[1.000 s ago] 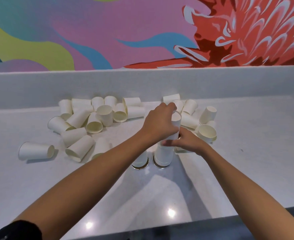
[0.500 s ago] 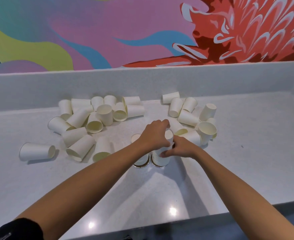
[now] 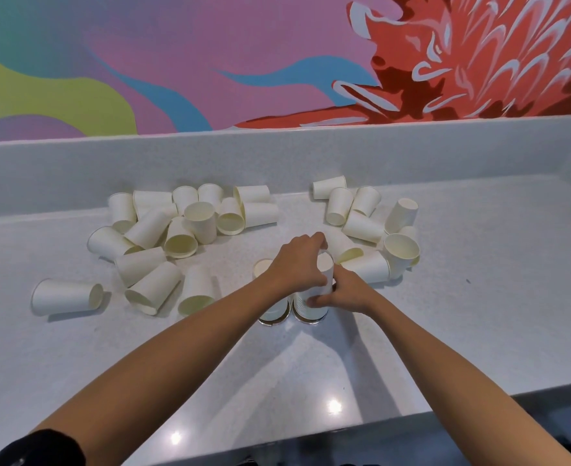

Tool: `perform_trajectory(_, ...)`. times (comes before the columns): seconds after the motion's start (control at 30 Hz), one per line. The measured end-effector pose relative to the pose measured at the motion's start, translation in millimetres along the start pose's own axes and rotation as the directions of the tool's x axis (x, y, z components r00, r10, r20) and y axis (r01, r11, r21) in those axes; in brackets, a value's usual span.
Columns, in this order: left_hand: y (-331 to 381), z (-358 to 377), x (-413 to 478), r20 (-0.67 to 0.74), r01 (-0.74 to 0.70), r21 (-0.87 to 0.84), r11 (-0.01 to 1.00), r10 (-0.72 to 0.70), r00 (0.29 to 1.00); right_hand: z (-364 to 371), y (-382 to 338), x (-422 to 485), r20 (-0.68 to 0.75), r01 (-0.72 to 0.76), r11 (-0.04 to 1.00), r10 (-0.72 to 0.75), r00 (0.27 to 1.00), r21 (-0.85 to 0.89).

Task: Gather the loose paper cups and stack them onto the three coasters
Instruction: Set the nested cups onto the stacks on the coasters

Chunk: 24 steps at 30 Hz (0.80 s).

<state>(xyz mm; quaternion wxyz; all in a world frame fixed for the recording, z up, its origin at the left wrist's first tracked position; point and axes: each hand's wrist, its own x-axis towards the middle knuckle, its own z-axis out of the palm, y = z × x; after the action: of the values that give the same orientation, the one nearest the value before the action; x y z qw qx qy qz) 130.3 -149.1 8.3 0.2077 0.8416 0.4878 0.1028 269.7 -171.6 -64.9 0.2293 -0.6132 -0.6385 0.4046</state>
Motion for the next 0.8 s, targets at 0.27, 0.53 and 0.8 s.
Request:
perform_trajectory(0.27,-3.7,2.2,-0.7,0.033,0.009,-0.048,0.999,-0.007,0.999,-7.6,0.6,1.8,0.075,-0.004,1.000,0.004,0.997,0.000)
perform_trajectory(0.53,-7.6,-18.4,6.7,0.074,0.024,-0.205,0.979,-0.009,0.997,-55.4,-5.1,12.4,0.024,-0.108,0.909,0.129,0.991,-0.402)
perform_trajectory(0.8,-25.9,-30.0,27.6,0.006,0.132,-0.325,0.937,-0.137,0.991,-72.0,-7.6,31.6,-0.325,-0.416,0.909,0.398,0.858,0.013)
